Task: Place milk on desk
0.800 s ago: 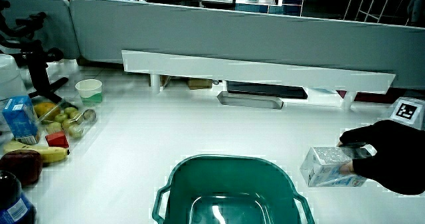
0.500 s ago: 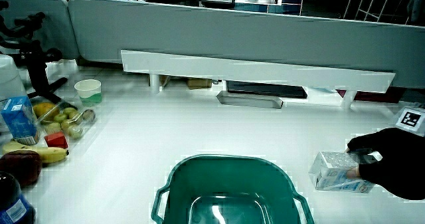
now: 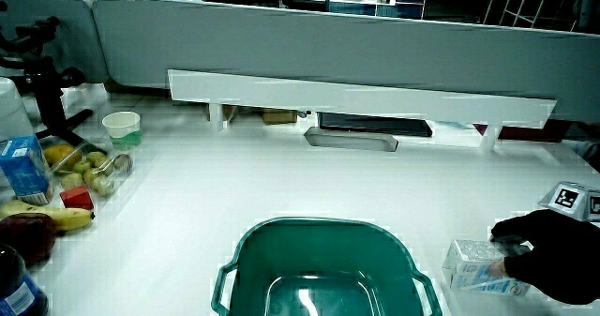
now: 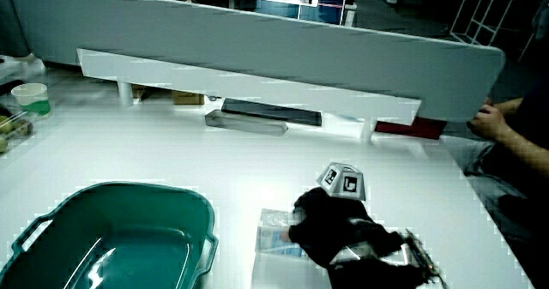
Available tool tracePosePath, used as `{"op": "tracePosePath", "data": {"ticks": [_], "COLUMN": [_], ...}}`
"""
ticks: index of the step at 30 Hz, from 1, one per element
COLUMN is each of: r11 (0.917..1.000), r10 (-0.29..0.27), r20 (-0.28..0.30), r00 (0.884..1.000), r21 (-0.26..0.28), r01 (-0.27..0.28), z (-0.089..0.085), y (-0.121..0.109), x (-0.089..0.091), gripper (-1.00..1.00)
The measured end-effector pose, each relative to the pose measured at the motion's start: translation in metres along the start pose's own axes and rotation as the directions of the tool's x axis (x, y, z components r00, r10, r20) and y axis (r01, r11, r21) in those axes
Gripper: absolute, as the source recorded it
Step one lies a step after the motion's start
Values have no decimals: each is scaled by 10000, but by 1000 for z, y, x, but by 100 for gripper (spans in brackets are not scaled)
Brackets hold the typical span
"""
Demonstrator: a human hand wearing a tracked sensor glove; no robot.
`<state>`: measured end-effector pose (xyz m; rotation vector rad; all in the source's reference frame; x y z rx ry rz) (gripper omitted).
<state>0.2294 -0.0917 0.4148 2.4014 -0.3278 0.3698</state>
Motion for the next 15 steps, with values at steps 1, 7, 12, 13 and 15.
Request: {"op": "tracePosePath", "data": {"ticks": [1, 7, 12, 13, 15], "r11": [10000, 9998, 9998, 9997, 9994], "r10": [-6, -70, -131, -166, -204], "r20": [-5, -8, -211, -229, -395], "r00": [10000, 10000, 9997, 9996, 9990], "r21": [1, -168, -146, -205, -277], "r01": [6, 70, 128, 162, 194], "z": [-1, -9, -13, -14, -17], "y": [0, 3, 3, 3, 3], "x": [0, 2, 7, 8, 9], "gripper": [0, 0, 0, 0, -13]}}
